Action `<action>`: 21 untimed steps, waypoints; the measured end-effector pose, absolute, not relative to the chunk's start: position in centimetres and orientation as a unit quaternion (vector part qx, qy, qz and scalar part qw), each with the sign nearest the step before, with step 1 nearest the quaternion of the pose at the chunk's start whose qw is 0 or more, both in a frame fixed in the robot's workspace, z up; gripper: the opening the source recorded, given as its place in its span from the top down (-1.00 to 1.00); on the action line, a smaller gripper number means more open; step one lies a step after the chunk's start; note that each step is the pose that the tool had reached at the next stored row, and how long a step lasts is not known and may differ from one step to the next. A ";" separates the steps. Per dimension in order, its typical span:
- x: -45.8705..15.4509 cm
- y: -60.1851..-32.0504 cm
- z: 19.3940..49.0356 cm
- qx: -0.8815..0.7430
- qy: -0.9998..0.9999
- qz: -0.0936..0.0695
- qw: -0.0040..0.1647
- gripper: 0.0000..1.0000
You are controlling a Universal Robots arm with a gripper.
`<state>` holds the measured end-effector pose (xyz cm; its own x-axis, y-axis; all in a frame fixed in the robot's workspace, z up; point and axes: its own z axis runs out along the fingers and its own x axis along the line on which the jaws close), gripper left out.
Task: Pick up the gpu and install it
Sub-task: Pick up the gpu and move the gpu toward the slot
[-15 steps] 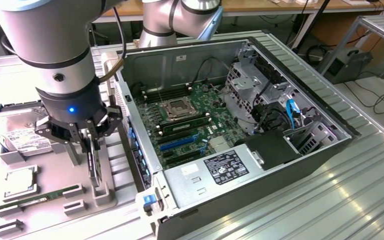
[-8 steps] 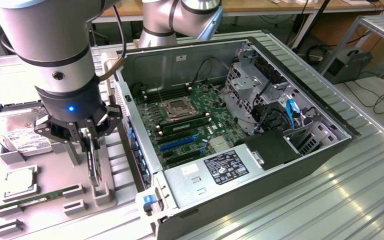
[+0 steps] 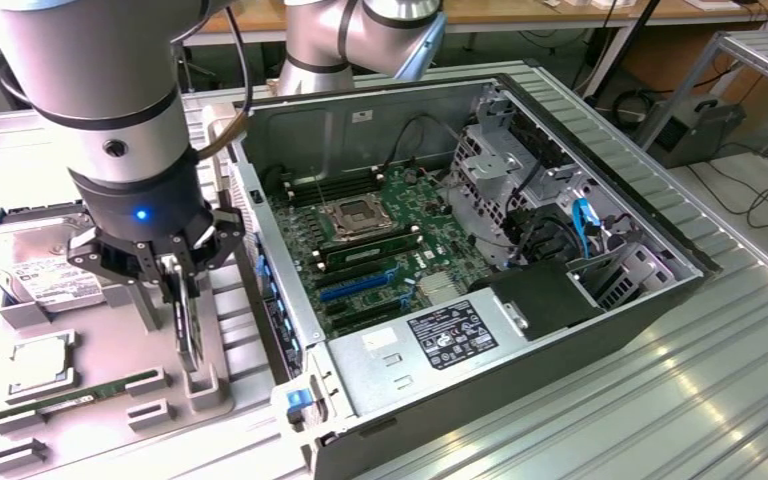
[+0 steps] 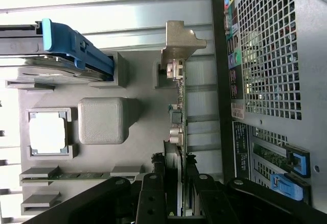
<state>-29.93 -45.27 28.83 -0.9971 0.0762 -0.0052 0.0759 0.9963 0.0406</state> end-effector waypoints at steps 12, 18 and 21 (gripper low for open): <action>-29.9 -45.3 29.3 0.038 0.999 0.020 0.003 0.47; -29.9 -45.3 29.5 0.038 0.999 0.020 0.003 0.47; -29.9 -45.3 29.6 0.038 0.999 0.020 0.003 0.47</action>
<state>-29.93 -45.27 29.55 -0.9971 0.0762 -0.0052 0.0759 0.9963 0.0405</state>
